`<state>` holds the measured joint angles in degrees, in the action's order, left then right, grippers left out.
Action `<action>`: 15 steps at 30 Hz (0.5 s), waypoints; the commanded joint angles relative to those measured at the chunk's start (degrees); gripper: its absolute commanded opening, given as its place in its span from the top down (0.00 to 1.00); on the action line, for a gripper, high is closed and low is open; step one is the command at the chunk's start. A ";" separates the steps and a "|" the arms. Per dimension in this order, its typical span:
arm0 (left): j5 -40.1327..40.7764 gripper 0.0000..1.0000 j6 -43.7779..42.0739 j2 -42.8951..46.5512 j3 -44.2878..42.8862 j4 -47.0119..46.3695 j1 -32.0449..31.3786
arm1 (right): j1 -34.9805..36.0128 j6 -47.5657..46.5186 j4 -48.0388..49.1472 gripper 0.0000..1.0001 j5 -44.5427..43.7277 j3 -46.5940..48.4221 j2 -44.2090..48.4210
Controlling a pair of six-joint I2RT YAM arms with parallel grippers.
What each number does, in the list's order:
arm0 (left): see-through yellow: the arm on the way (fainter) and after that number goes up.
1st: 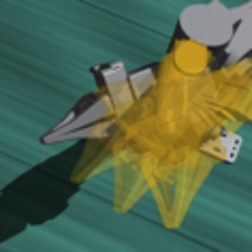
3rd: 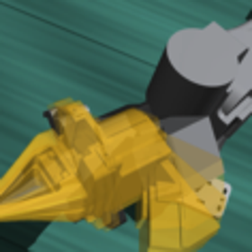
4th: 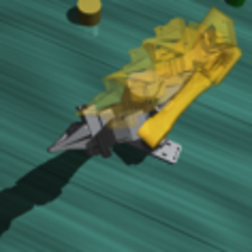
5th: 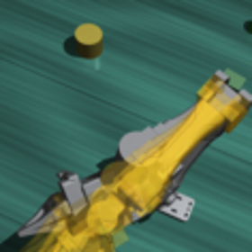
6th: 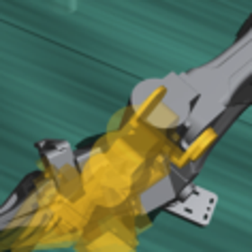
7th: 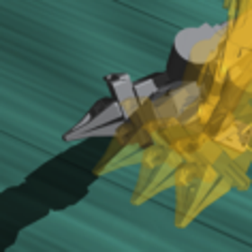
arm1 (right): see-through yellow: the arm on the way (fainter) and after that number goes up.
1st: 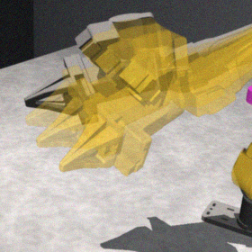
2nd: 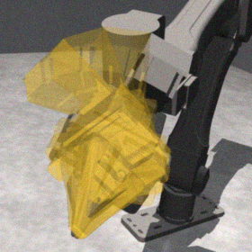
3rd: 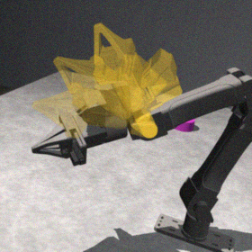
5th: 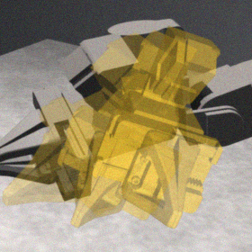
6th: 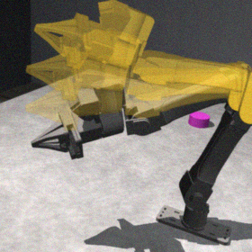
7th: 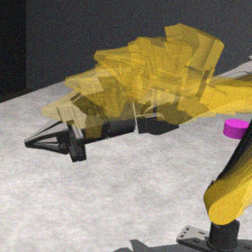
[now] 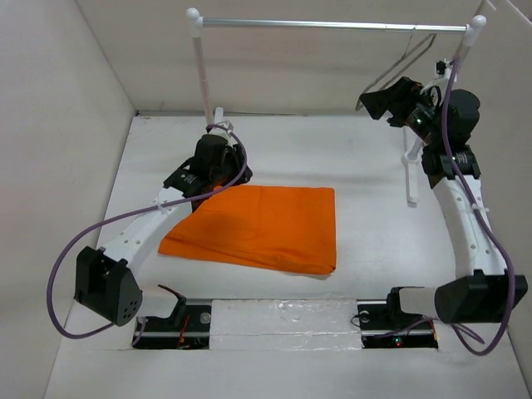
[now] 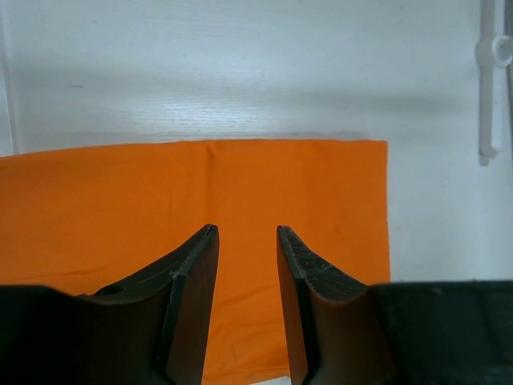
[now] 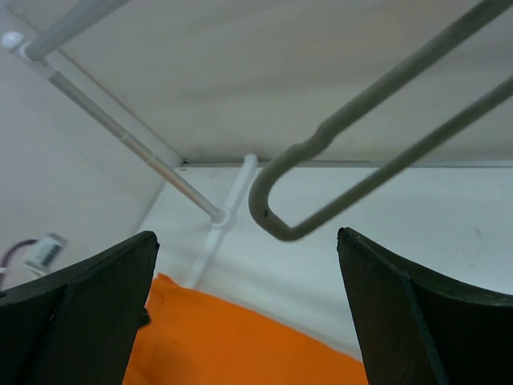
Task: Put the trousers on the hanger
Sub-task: Pick up the hanger from the clothesline.
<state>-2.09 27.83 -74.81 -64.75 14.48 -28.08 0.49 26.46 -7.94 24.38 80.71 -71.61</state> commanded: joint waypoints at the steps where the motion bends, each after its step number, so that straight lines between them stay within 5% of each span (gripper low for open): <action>1: 0.51 0.68 -2.35 -1.40 -1.00 0.38 -0.05 | -0.67 11.76 20.83 0.02 10.06 -0.02 -2.64; 15: -0.64 0.65 -1.47 -0.25 2.17 -0.95 -0.05 | 0.48 18.89 25.79 0.03 6.73 -2.31 -8.27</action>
<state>-2.26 26.81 -77.32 -62.96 14.81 -28.08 0.32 43.20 12.40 31.48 78.85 -78.72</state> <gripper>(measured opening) 0.342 0.971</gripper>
